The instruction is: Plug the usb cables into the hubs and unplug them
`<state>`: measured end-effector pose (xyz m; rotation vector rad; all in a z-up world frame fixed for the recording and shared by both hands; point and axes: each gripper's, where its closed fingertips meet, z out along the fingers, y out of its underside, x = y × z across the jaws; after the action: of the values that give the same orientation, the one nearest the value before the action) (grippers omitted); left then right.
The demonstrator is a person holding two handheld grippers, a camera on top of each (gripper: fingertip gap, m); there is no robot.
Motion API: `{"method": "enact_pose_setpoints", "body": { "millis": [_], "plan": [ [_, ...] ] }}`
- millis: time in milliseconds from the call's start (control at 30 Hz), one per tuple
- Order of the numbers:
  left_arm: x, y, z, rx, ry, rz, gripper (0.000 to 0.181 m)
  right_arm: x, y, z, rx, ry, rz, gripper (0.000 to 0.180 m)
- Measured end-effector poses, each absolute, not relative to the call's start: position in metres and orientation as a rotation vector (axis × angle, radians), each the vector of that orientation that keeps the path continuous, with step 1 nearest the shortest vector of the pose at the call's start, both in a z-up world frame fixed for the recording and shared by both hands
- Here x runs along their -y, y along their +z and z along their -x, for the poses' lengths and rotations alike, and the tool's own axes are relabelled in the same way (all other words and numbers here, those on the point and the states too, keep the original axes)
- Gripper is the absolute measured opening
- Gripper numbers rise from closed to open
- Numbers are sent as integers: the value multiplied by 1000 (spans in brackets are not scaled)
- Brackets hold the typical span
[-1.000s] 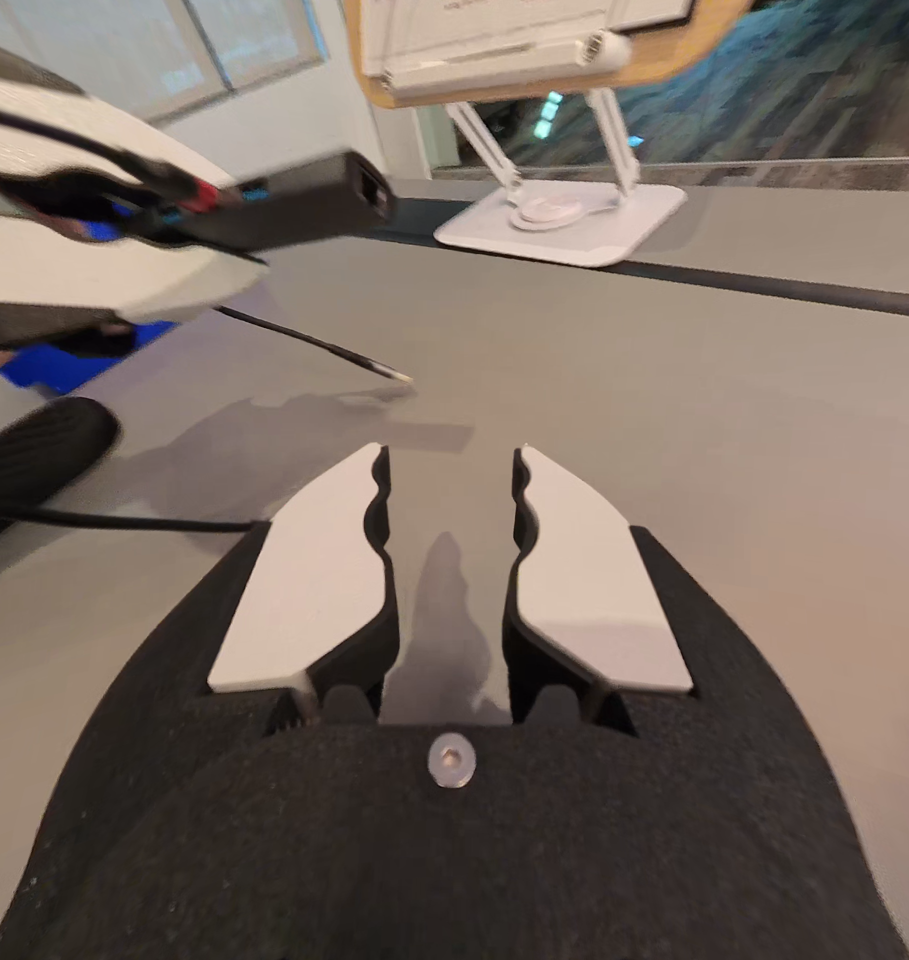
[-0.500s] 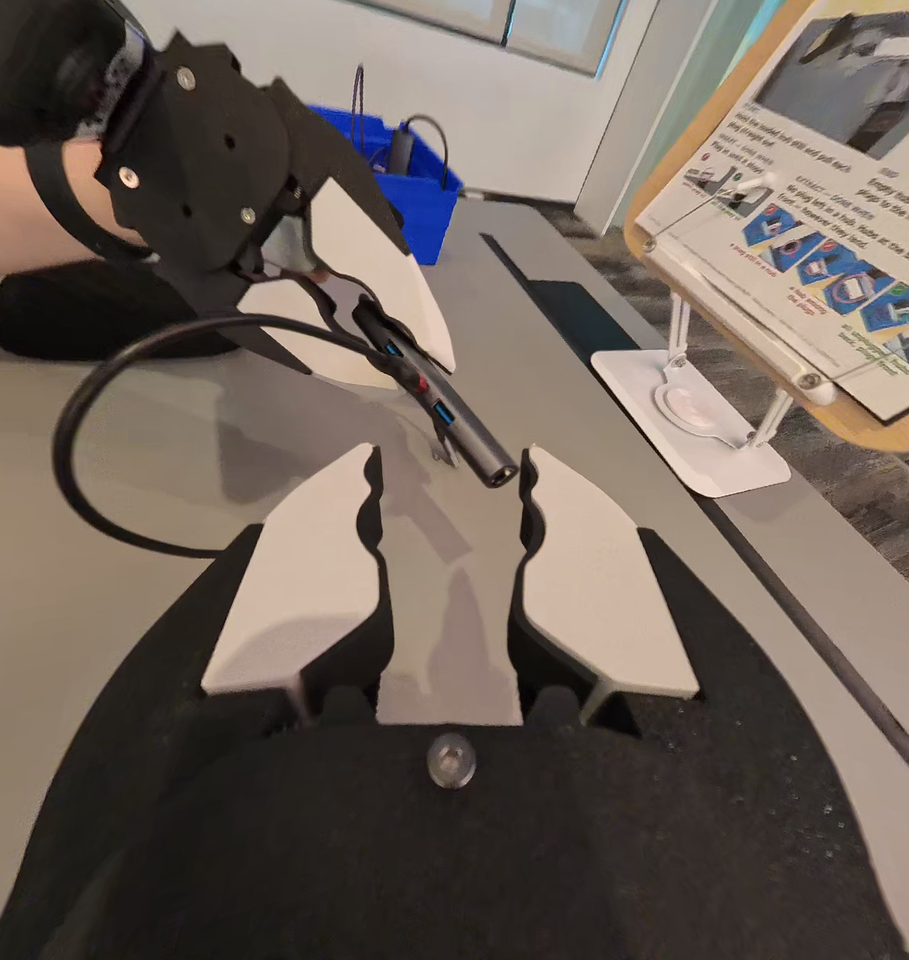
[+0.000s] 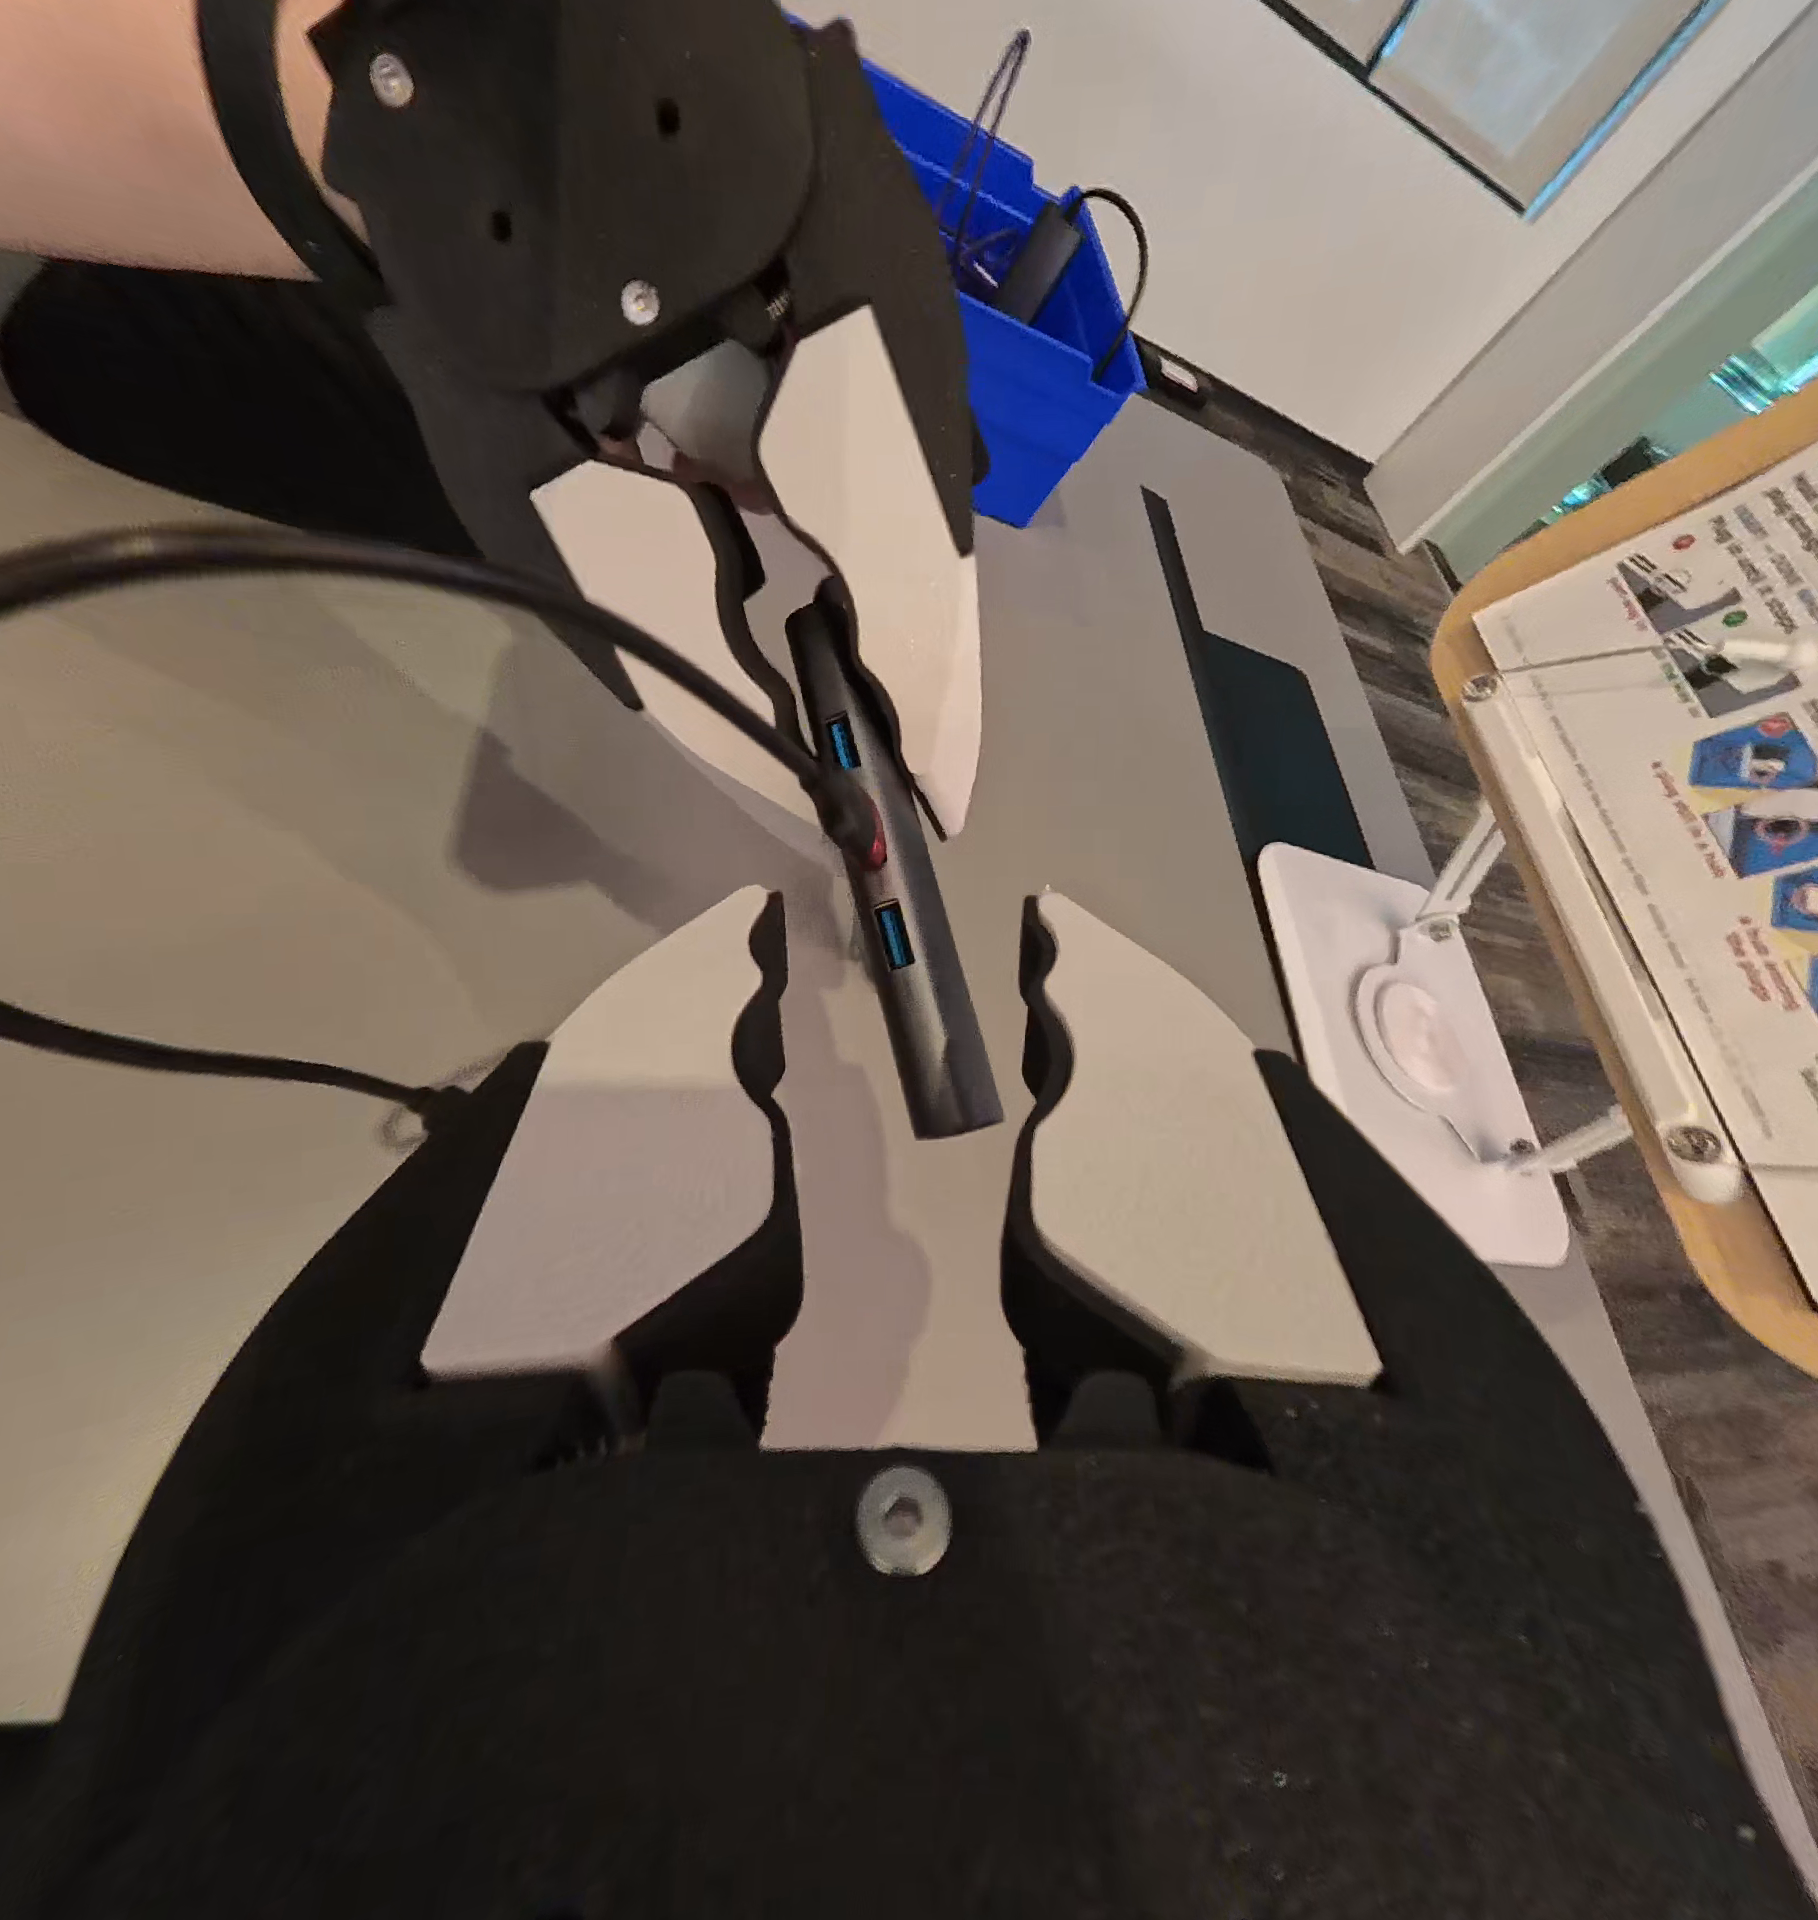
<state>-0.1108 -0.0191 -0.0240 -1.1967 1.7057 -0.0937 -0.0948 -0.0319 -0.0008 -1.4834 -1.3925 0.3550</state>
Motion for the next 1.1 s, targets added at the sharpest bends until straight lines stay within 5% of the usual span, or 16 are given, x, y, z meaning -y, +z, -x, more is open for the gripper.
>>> {"method": "enact_pose_setpoints", "body": {
  "millis": [233,700,1100],
  "plan": [
    [28,-13,107,-1706,-177,1181,17,29,-5,93,1413,230,1422,19],
    [43,-10,108,-1679,-366,1274,19,37,-7,103,1470,121,1331,17],
    [49,54,147,-1310,-963,1486,62,43,41,105,1380,-207,1082,17]
  ]
}}
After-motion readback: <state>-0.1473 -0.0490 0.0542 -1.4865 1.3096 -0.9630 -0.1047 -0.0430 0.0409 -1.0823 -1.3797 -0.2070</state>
